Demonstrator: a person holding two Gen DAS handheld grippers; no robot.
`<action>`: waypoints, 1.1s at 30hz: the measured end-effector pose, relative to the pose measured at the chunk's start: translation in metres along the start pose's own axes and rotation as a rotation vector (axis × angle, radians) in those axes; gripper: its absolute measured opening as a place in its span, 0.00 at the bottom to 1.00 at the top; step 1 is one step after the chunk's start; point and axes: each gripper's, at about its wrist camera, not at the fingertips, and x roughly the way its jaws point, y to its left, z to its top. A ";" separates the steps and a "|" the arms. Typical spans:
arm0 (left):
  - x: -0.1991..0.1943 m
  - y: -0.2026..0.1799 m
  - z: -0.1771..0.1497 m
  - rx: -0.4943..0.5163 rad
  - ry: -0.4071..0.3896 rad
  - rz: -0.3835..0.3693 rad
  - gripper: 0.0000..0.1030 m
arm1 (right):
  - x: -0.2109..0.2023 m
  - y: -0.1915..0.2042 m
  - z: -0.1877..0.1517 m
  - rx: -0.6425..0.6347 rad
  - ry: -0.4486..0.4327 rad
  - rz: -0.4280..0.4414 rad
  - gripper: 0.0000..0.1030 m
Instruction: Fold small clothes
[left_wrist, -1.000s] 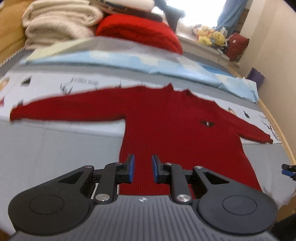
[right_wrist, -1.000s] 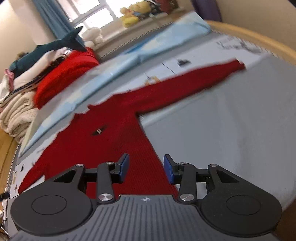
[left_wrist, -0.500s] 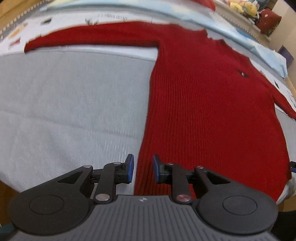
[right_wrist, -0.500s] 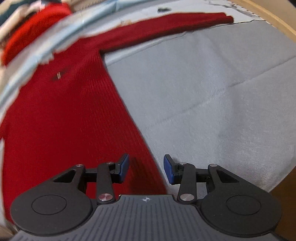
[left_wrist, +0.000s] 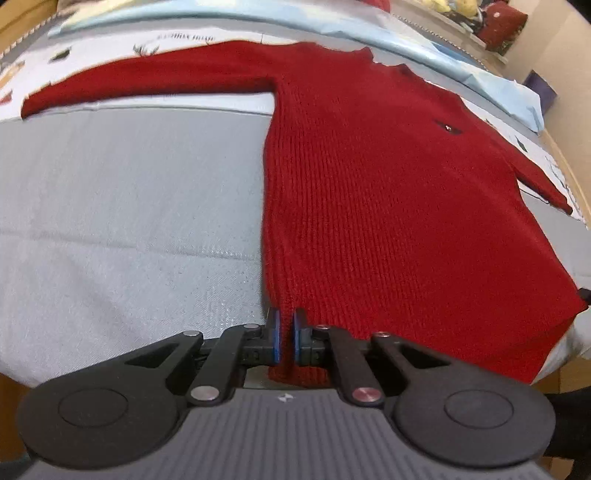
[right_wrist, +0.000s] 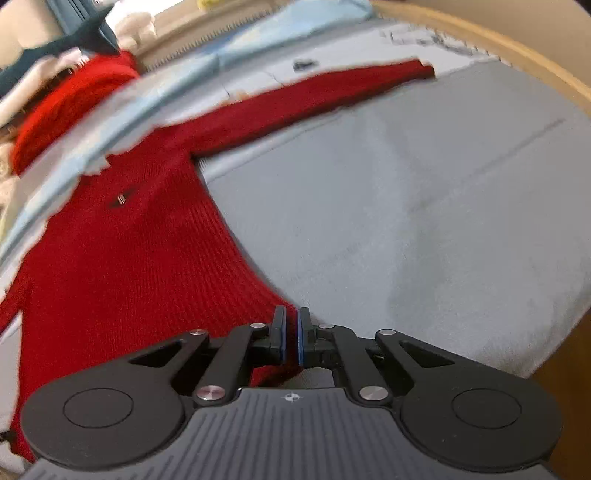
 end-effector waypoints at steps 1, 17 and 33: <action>0.001 0.001 -0.002 0.007 0.016 0.030 0.06 | 0.006 0.001 -0.005 -0.019 0.040 -0.014 0.04; 0.029 -0.012 -0.014 0.092 0.152 0.053 0.10 | 0.034 0.027 -0.017 -0.165 0.196 -0.063 0.35; 0.000 -0.019 0.002 0.065 -0.087 -0.005 0.47 | -0.011 0.054 -0.016 -0.300 -0.097 -0.024 0.41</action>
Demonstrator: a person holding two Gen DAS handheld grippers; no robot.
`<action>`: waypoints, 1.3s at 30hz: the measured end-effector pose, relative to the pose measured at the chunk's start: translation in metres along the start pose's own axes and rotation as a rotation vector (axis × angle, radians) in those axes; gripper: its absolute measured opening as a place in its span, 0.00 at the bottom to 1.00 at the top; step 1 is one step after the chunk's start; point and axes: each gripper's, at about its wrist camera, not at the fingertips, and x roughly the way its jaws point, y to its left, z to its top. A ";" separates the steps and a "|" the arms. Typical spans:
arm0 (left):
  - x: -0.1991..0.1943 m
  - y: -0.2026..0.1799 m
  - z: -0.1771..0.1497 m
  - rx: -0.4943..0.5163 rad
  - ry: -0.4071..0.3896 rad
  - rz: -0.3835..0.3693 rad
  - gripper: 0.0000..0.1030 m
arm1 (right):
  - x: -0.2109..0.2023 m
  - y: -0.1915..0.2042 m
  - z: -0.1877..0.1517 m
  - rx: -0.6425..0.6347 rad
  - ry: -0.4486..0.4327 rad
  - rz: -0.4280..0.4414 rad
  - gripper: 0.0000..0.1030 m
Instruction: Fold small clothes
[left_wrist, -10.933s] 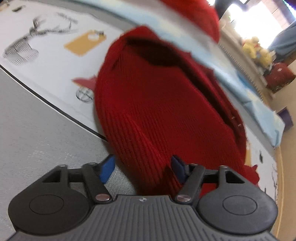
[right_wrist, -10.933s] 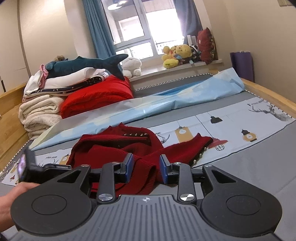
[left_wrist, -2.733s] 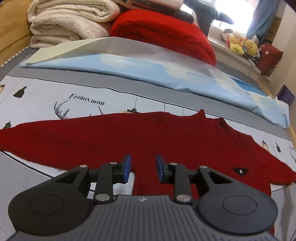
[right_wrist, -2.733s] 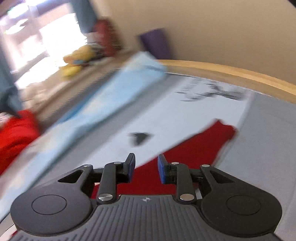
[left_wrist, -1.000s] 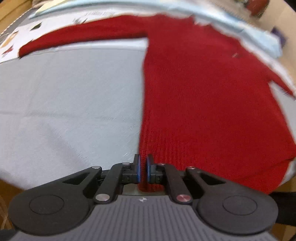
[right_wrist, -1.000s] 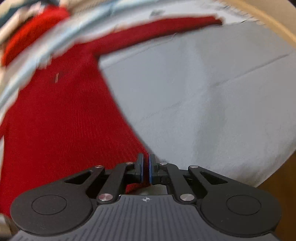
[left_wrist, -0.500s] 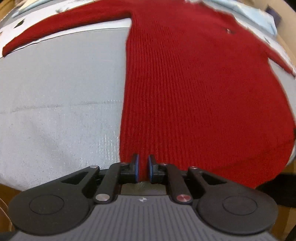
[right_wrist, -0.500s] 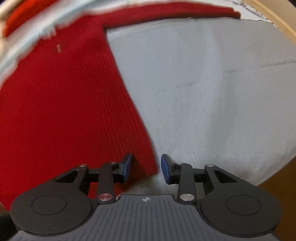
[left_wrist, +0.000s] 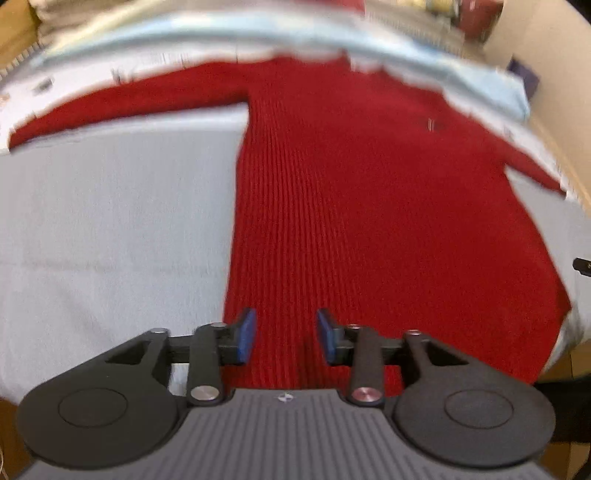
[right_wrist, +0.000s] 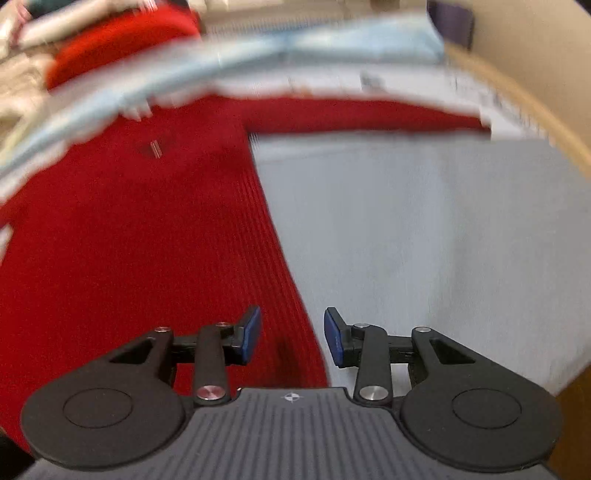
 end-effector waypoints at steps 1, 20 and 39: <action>-0.004 -0.001 0.002 0.001 -0.035 0.007 0.49 | -0.007 0.003 0.004 -0.001 -0.047 0.004 0.41; -0.049 -0.027 0.027 -0.046 -0.277 0.073 0.66 | -0.139 0.025 0.102 -0.100 -0.492 0.088 0.58; -0.051 -0.051 0.026 0.016 -0.311 0.086 0.65 | -0.045 0.037 0.093 0.031 -0.256 0.011 0.58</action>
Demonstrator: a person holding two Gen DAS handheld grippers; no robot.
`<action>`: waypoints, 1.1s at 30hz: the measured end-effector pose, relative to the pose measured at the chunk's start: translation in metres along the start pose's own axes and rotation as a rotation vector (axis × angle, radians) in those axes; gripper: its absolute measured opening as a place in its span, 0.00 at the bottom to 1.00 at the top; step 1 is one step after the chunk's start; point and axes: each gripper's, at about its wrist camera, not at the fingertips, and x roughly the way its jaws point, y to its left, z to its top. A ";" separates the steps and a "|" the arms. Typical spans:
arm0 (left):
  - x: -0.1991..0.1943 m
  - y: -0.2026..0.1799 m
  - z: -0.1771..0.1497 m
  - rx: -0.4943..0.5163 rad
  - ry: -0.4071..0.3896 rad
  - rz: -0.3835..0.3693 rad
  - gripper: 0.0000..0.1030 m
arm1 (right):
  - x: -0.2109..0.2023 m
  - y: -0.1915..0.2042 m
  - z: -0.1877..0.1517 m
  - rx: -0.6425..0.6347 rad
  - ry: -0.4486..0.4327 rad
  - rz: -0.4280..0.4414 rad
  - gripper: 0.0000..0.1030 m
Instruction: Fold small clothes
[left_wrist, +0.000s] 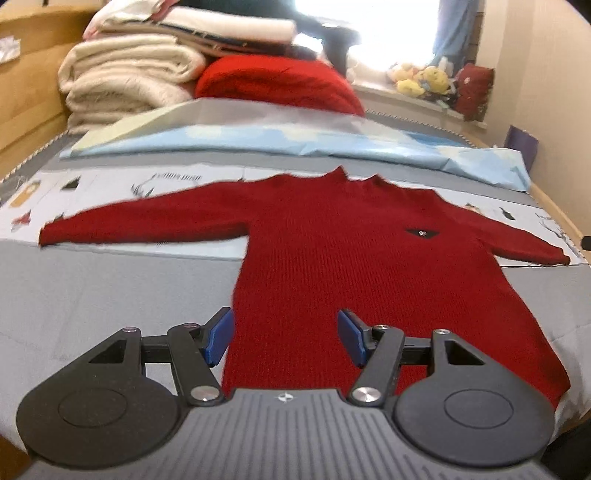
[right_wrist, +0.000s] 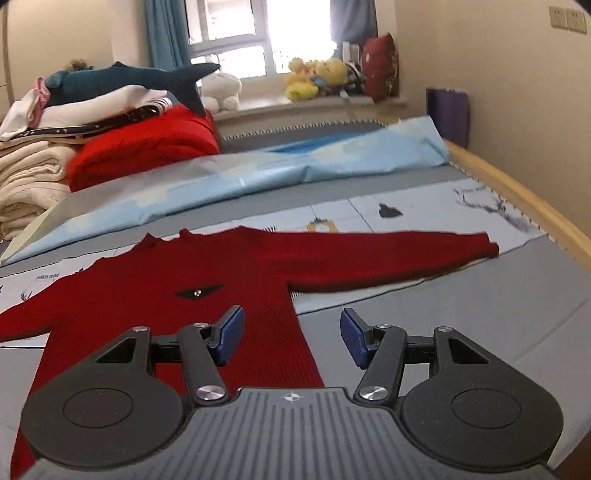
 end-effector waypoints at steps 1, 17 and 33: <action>0.000 -0.003 0.001 0.009 -0.006 0.002 0.65 | 0.001 0.000 0.000 0.002 0.010 -0.008 0.58; 0.011 -0.026 0.162 -0.013 -0.149 -0.077 0.40 | 0.005 -0.014 0.004 0.027 0.077 -0.018 0.60; 0.167 0.106 0.163 -0.292 0.089 0.126 0.20 | -0.016 0.032 0.023 -0.103 -0.076 0.150 0.60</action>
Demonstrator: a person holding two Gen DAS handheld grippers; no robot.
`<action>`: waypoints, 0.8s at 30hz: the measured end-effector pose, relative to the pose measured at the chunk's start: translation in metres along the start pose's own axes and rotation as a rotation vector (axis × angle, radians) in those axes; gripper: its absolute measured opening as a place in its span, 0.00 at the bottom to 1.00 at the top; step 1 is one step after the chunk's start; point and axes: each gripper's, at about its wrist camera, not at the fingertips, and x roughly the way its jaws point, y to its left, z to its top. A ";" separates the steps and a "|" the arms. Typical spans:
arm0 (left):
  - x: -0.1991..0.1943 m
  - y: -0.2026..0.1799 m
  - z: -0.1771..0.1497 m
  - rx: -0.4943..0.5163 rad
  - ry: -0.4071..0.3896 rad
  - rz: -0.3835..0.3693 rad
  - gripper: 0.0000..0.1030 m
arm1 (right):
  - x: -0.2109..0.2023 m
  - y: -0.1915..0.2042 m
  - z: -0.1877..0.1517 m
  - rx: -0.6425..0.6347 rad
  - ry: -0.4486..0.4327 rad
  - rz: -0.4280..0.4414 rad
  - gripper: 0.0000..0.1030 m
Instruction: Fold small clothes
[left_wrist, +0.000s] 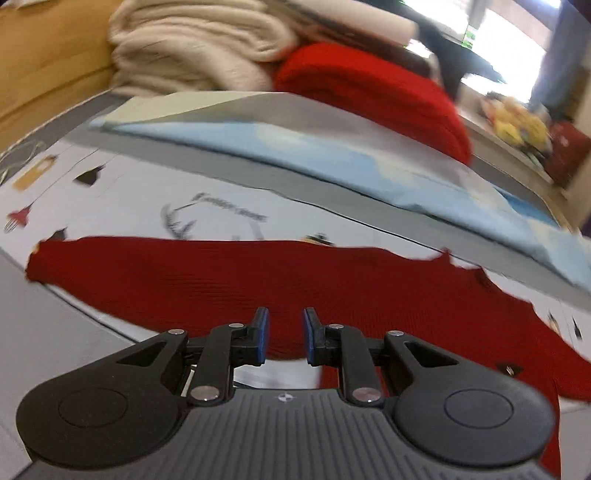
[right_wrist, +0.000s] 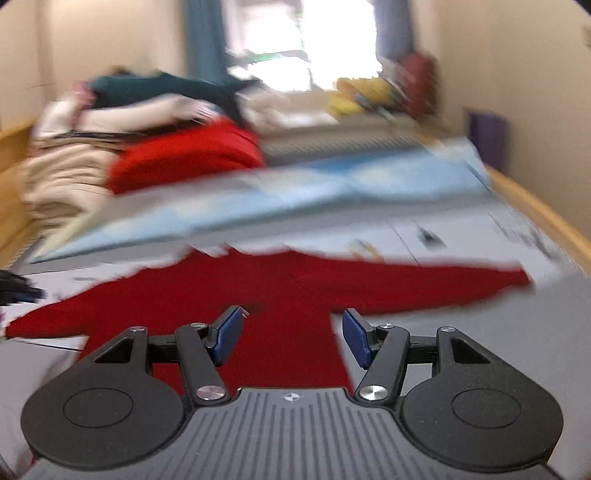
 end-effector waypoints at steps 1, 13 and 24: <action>0.003 0.008 0.004 -0.021 0.006 -0.003 0.20 | 0.002 0.012 0.010 -0.044 -0.018 0.003 0.60; 0.040 0.122 0.003 -0.290 0.045 0.074 0.20 | 0.097 0.072 0.072 -0.070 -0.124 0.115 0.39; 0.083 0.213 0.005 -0.578 0.065 0.125 0.45 | 0.169 0.059 0.069 0.041 0.095 0.095 0.27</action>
